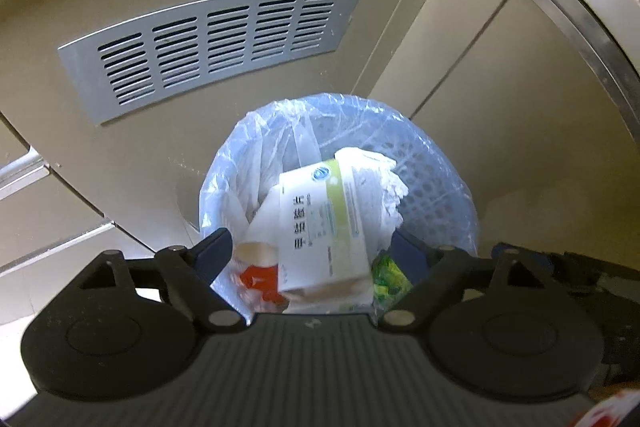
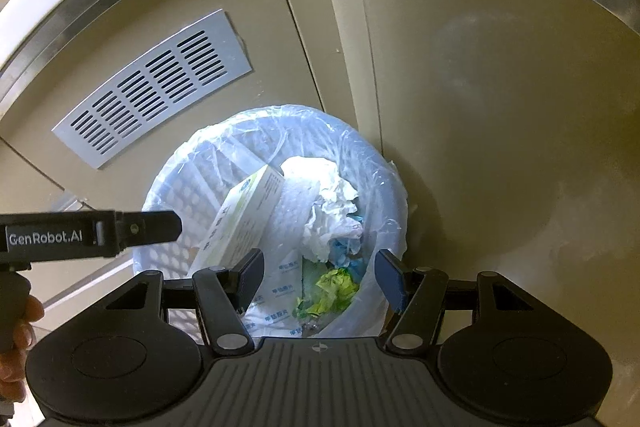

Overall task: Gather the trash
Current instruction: 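Open the left tool to drop the medicine box while the right tool drops the green wrapper, then move both tools back up to the counter toward the remaining trash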

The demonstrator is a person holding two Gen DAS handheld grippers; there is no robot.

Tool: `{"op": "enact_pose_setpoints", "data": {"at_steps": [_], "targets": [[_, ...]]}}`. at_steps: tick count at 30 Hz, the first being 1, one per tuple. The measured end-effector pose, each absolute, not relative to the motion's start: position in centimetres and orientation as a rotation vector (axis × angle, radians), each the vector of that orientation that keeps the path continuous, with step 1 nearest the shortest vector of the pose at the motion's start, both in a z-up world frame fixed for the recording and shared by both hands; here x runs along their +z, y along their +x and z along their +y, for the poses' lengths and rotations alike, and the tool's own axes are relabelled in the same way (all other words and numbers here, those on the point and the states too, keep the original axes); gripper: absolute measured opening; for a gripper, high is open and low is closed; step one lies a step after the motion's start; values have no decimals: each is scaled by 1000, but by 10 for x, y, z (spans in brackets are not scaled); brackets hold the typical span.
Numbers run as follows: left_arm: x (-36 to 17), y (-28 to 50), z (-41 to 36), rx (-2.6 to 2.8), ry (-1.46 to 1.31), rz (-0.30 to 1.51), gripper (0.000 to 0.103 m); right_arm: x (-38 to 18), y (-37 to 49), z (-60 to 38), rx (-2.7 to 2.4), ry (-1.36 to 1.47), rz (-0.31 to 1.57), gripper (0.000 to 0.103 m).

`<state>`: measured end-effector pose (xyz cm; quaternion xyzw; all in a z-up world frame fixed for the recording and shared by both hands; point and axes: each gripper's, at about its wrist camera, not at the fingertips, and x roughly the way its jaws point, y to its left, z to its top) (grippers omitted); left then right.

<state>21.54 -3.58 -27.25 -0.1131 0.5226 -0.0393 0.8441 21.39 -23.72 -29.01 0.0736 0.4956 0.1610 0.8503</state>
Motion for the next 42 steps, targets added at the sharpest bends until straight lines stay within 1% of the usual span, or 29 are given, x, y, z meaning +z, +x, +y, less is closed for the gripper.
{"op": "enact_pose_setpoints", "data": {"at_steps": [9, 15, 23, 29, 42], "targets": [[-255, 203, -22, -86, -254, 1095, 82, -274, 203, -234, 355, 149, 1031, 62], [-232, 192, -11, -112, -250, 1067, 78, -255, 192, -233, 353, 157, 1012, 62], [-198, 173, 3, -154, -237, 1034, 77, -219, 169, -230, 336, 177, 972, 62], [-170, 159, 16, -191, -225, 994, 73, -185, 148, -227, 324, 196, 922, 62], [-99, 146, 34, -281, -203, 822, 73, -112, 123, -232, 274, 253, 756, 61]]}}
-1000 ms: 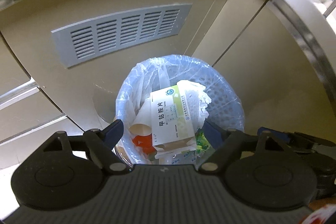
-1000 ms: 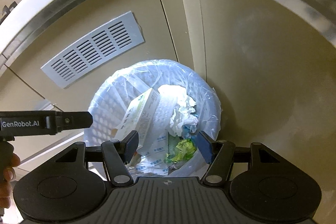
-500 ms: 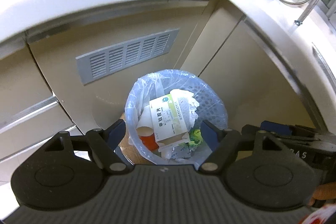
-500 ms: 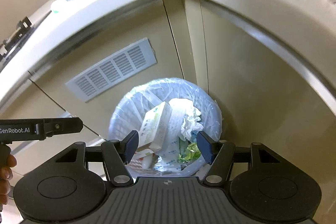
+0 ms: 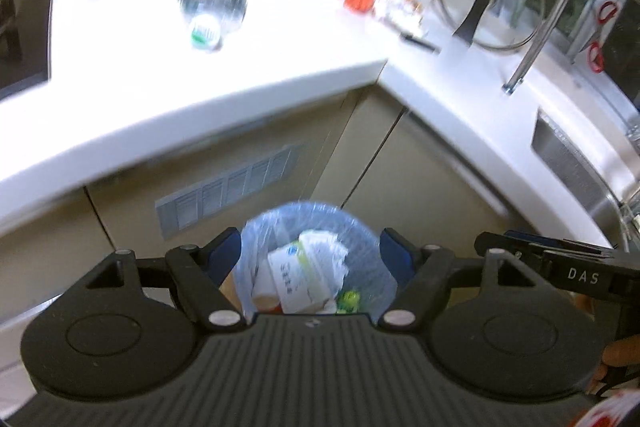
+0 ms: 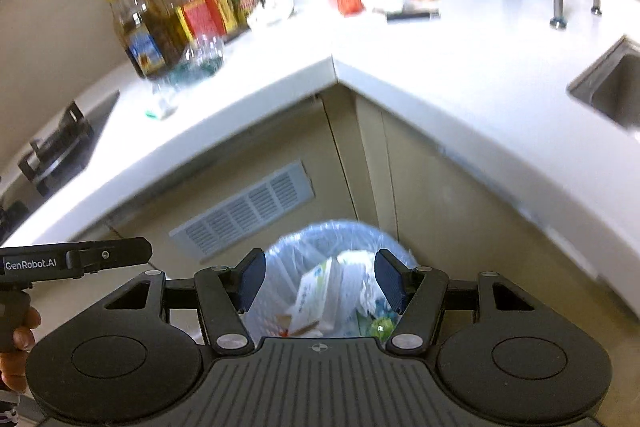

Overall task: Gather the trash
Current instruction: 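Move both tools back up to the counter toward the remaining trash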

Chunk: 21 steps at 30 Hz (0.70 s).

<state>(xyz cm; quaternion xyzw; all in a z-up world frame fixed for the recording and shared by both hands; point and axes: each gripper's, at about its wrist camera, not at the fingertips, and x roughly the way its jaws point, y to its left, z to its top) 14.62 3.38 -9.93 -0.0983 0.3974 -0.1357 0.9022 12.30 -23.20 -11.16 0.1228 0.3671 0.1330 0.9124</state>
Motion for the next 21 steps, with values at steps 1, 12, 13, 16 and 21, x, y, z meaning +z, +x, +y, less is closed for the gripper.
{"op": "enact_pose_setpoints", "data": {"at_steps": [1, 12, 13, 16, 21], "targets": [[-94, 147, 35, -283, -198, 807, 73, -106, 123, -233, 270, 253, 740, 61], [-44, 168, 48, -258, -168, 684, 73, -52, 135, -260, 245, 261, 594, 61], [-41, 171, 48, -253, -165, 677, 73, -49, 139, -263, 245, 257, 584, 61], [-35, 179, 48, -237, -160, 661, 73, -41, 151, -271, 248, 252, 565, 62], [-27, 199, 42, -212, -161, 636, 73, -36, 187, -289, 268, 244, 556, 62]]}}
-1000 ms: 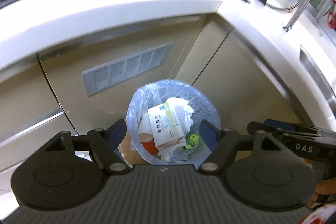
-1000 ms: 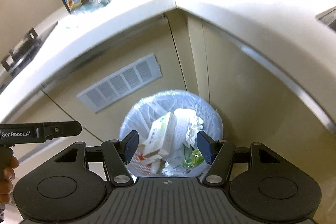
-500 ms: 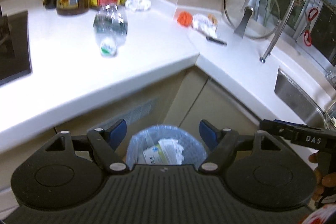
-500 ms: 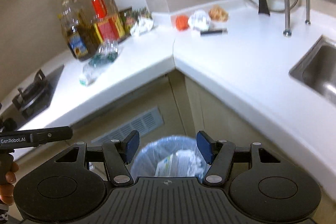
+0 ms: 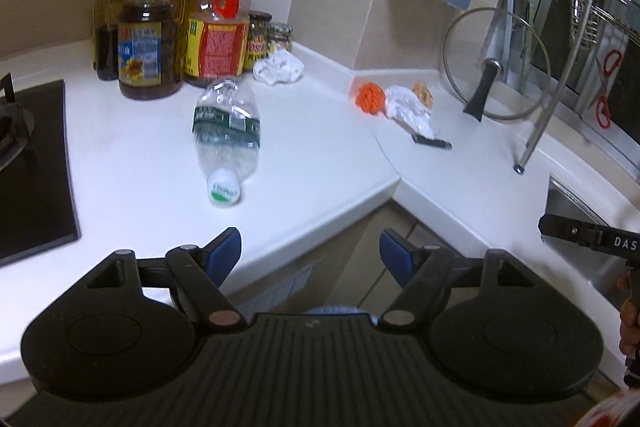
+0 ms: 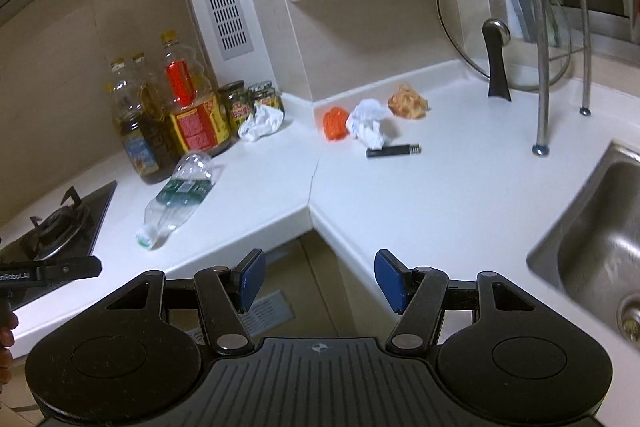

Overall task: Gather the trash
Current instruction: 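Move both tools back up to the counter toward the remaining trash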

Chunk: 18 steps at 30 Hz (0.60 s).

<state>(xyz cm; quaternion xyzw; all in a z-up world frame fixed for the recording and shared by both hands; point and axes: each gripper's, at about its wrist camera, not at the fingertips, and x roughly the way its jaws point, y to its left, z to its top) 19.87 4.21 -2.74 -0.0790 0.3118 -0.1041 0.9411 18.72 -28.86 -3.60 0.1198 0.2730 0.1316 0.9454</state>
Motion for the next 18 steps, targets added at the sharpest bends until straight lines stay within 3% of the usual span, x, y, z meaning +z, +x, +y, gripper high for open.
{"op": "enact_pose_setpoints", "data": {"at_steps": [18], "targets": [[-12, 357, -14, -113, -139, 598, 68, -32, 391, -366, 311, 178, 533, 61]]}}
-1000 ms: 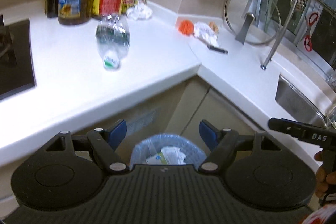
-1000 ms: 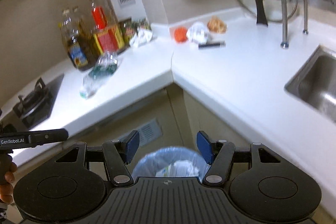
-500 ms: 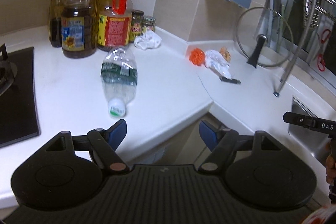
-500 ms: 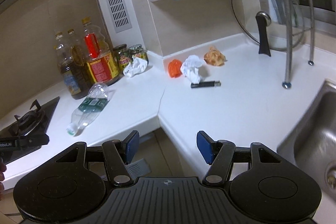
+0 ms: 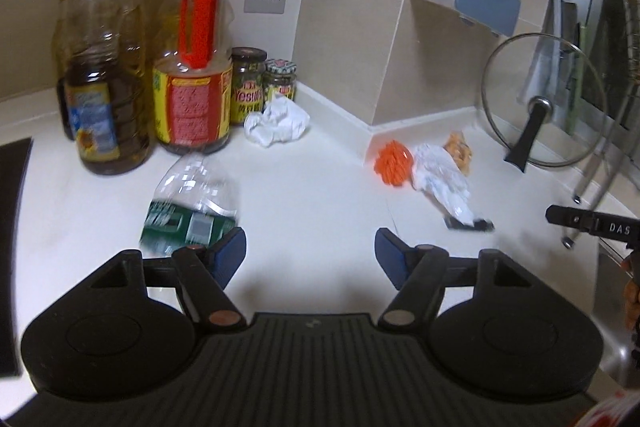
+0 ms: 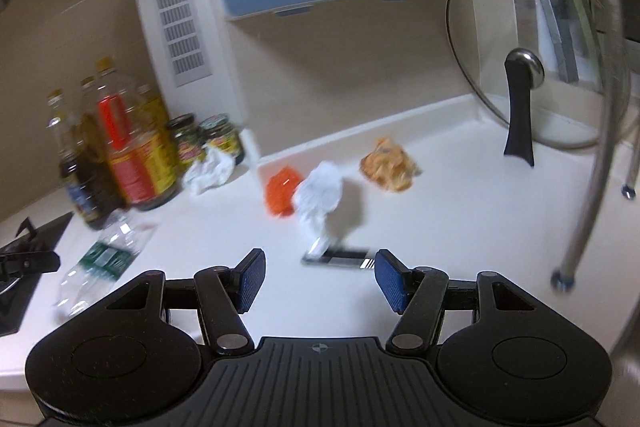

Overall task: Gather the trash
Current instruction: 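Move both tools back up to the counter toward the remaining trash, then grasp the yellow snack wrapper with the right tool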

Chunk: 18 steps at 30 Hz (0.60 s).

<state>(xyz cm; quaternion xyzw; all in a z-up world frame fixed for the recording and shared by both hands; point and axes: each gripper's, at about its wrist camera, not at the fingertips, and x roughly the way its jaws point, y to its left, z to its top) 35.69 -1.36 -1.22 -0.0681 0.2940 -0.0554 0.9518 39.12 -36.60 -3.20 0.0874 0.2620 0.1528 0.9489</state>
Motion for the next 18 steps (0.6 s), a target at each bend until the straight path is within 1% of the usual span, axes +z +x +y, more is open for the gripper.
{"op": "enact_pose_setpoints", "data": {"at_steps": [11, 18], "targets": [[-24, 446, -29, -53, -84, 605, 67, -50, 521, -386, 277, 149, 543, 61], [-35, 486, -31, -15, -73, 618, 67, -62, 578, -380, 286, 127, 569, 61]]}}
